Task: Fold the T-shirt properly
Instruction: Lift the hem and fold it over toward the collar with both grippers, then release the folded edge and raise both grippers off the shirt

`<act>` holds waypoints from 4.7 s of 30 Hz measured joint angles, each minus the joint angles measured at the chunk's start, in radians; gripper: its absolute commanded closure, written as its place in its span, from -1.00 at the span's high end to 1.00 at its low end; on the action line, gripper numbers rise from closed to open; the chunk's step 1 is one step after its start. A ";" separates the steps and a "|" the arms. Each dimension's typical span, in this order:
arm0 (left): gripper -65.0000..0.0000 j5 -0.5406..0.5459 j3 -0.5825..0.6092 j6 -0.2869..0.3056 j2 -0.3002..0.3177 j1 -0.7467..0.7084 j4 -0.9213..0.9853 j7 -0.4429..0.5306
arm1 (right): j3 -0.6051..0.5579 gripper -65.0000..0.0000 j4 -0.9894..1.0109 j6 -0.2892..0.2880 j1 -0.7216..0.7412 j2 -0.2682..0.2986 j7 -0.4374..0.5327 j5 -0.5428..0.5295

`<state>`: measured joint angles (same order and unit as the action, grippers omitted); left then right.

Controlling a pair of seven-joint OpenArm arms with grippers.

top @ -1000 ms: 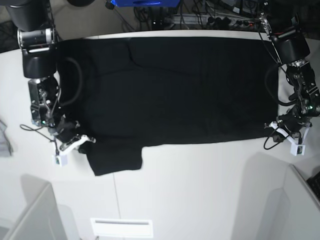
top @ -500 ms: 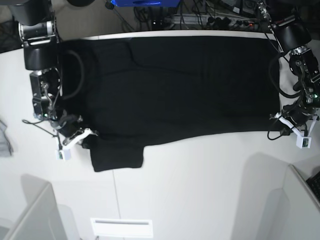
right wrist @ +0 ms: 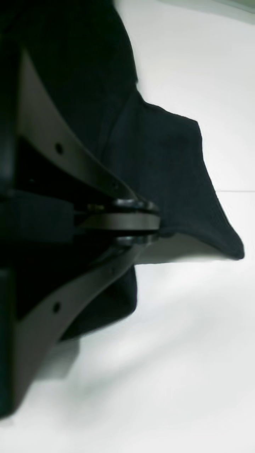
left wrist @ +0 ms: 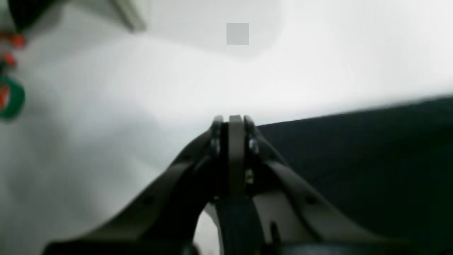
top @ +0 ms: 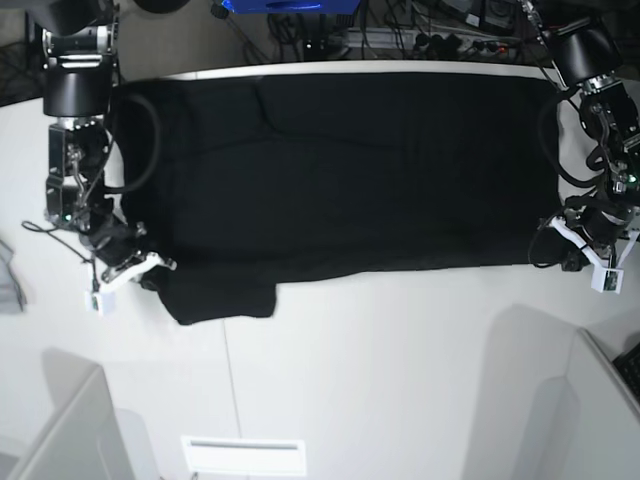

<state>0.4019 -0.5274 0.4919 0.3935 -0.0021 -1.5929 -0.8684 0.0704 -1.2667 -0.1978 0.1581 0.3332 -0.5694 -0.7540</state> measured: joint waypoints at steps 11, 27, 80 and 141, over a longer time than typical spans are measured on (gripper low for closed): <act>-1.00 0.000 -0.069 0.070 -0.003 -0.050 -0.040 -0.069 | 0.106 -1.00 -0.150 0.006 -0.088 -0.010 -0.117 -0.005; -1.00 -0.004 -0.104 0.081 -0.006 -0.123 -0.142 -0.107 | 0.255 -1.00 -0.360 0.006 -0.220 -0.085 -0.304 -0.003; -1.00 -0.004 -0.104 0.082 0.000 -0.453 -0.264 -0.089 | 0.508 -1.00 -0.618 0.006 -0.468 -0.169 -0.606 -0.004; -1.00 0.020 -0.289 0.065 -0.213 -0.356 -0.150 -0.090 | 0.357 -1.00 -0.600 0.006 -0.496 -0.227 -0.474 0.013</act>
<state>0.4217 -0.8162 0.5571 0.1806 -0.3584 -1.7424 -0.9585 0.4278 -1.8664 -0.1917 -0.3374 0.1066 -1.0431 -0.7406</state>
